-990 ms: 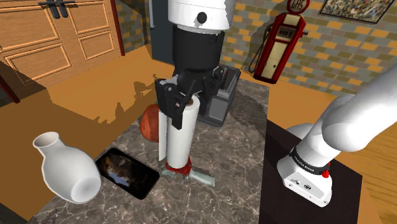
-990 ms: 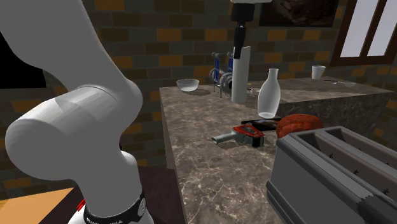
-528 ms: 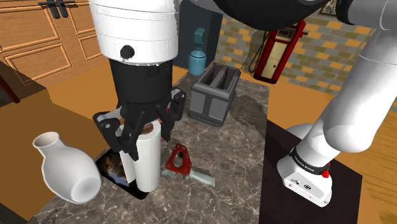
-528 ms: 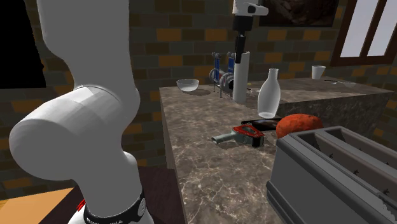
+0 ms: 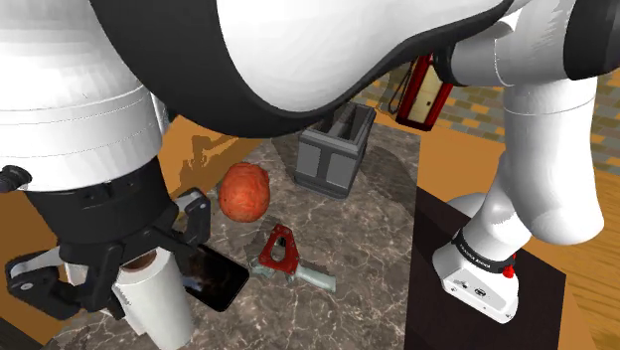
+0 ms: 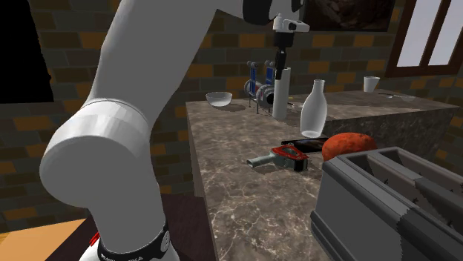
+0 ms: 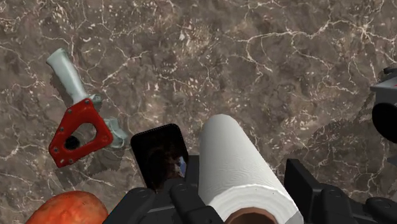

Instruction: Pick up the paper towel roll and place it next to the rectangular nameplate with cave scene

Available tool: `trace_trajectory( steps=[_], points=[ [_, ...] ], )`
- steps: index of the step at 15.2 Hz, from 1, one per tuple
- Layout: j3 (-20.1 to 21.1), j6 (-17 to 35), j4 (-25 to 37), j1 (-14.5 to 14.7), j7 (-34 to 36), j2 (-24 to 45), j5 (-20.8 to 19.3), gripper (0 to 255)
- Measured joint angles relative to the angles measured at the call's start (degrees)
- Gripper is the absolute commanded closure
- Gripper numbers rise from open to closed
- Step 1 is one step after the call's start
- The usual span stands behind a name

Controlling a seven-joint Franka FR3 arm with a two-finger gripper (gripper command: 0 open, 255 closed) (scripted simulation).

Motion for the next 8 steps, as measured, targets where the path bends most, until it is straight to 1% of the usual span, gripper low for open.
trace_trajectory(
  steps=[1,3,4,8],
  points=[
    [-1.3,-1.8,5.0,3.5,0.6,3.3,-1.8,255],
    [-3.3,-4.1,12.9,8.6,0.9,8.6,-4.4,255],
    [-3.7,-4.3,14.1,9.5,0.9,9.6,-4.9,255],
    [-4.1,-2.1,12.5,9.6,1.4,10.6,-5.5,255]
  ],
)
